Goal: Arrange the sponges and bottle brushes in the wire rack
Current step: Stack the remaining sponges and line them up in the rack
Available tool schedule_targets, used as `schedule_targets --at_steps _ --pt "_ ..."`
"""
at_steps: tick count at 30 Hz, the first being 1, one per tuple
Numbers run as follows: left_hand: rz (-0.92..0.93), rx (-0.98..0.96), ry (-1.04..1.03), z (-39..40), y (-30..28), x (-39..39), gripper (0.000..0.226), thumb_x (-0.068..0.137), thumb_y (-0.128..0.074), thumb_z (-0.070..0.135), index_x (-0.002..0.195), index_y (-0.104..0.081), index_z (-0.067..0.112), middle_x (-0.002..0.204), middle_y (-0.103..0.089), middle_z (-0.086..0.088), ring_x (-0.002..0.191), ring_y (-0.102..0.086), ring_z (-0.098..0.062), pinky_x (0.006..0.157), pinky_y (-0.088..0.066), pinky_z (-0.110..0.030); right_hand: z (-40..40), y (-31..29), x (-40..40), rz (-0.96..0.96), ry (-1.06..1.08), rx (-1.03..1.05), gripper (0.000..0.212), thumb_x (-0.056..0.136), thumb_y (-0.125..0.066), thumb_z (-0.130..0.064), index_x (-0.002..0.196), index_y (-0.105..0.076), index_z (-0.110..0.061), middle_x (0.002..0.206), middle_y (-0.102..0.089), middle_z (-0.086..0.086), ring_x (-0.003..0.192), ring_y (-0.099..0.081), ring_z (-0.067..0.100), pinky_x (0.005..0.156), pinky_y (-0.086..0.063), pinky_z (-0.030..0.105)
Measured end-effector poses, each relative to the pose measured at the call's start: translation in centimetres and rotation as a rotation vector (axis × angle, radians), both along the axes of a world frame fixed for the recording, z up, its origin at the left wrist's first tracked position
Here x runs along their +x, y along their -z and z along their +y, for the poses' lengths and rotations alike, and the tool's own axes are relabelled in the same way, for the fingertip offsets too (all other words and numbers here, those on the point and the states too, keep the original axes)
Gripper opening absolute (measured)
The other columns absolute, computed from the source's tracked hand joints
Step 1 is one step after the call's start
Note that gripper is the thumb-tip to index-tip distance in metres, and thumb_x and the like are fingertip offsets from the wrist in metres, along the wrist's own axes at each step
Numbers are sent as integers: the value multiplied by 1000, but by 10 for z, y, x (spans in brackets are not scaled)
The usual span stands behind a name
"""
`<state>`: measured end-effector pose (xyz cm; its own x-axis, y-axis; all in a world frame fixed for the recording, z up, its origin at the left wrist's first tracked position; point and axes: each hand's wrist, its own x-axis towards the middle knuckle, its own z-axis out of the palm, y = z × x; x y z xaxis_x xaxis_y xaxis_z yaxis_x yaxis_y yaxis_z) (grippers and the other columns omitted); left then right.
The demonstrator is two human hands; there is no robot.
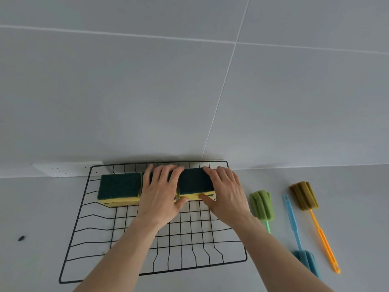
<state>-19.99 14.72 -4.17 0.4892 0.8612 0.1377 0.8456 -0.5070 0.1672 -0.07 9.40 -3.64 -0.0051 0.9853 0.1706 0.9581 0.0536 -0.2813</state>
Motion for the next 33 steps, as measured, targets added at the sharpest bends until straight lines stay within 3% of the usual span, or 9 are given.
schedule_targets --at_steps 9,18,25,29,33 --pt "36 41 25 -1 0 1 85 69 -84 50 138 -46 19 129 -56 -5 122 -49 -29 118 -22 -57 2 4 -5 46 61 0 70 67 -89 -37 125 -53 -22 112 -62 -3 108 -54 23 100 -42 36" --pt "69 18 0 -1 1 1 84 70 -84 48 139 -44 20 132 -54 -5 124 -46 -31 118 -21 -57 0 8 -7 39 78 13 67 69 -86 -41 123 -51 -23 110 -61 -4 107 -52 23 99 -41 36" --pt "69 25 10 -4 -11 7 93 64 -85 52 140 -41 21 137 -48 -7 128 -42 -32 119 -18 -58 -4 2 -6 75 73 23 72 69 -82 -49 128 -52 -21 123 -52 1 117 -47 24 104 -40 38" --pt "-27 46 25 -11 -23 15 84 72 -74 60 141 -40 24 136 -47 -1 128 -42 -28 119 -19 -54 -17 -10 4 159 112 105 52 82 -67 -50 125 -55 -23 117 -54 -4 107 -50 18 92 -43 31" --pt "-144 32 81 -26 -33 41 62 83 -61 58 134 -45 25 128 -51 4 125 -43 -23 119 -22 -48 -46 -15 29 173 226 152 34 88 -65 -45 115 -59 -24 103 -59 -8 92 -55 15 77 -43 29"
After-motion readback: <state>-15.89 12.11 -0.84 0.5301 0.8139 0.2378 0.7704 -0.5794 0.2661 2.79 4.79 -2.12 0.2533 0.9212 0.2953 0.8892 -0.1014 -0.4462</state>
